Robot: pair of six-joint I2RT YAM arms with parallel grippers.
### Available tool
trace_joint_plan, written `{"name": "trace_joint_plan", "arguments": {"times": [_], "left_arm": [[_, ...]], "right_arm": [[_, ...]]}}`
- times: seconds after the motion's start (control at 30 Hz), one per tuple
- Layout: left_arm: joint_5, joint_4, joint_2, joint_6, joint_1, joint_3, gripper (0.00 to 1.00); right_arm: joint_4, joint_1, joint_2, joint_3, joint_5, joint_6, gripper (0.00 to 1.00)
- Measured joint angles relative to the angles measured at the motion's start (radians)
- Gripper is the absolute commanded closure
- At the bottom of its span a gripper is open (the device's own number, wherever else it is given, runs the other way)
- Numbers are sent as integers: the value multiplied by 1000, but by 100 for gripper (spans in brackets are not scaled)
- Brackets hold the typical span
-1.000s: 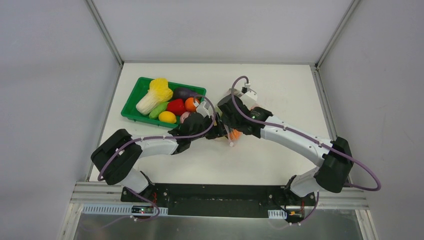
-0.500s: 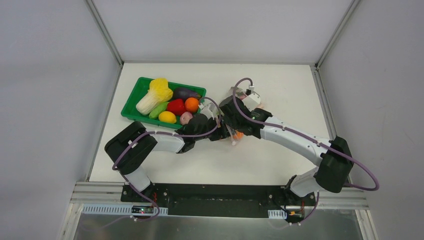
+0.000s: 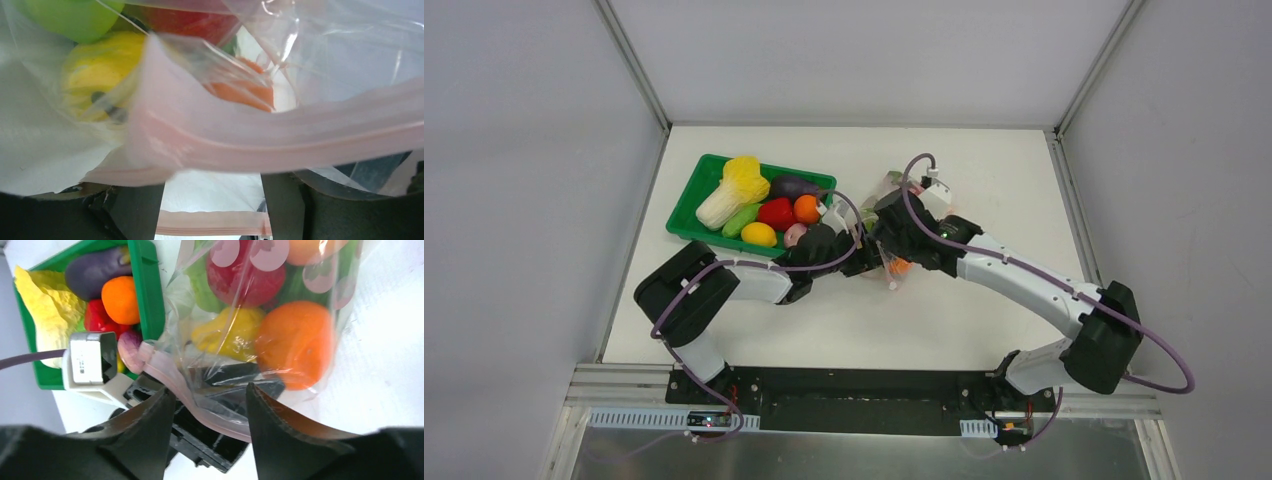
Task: Open the zip-top bag and remove the fake food
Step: Pick up the fake fruit from the zipper food storage bag.
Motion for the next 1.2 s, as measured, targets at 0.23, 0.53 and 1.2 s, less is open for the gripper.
{"name": "trace_joint_plan", "arguments": {"times": [0.23, 0.53, 1.2], "left_arm": [[4, 21, 0, -2, 3, 0, 27], [8, 15, -23, 4, 3, 0, 21], [27, -145, -14, 40, 1, 80, 9]], "right_arm": [[-56, -153, -53, 31, -147, -150, 34], [19, -460, -105, -105, -342, -258, 39], [280, -396, -30, -334, -559, -192, 56]]}}
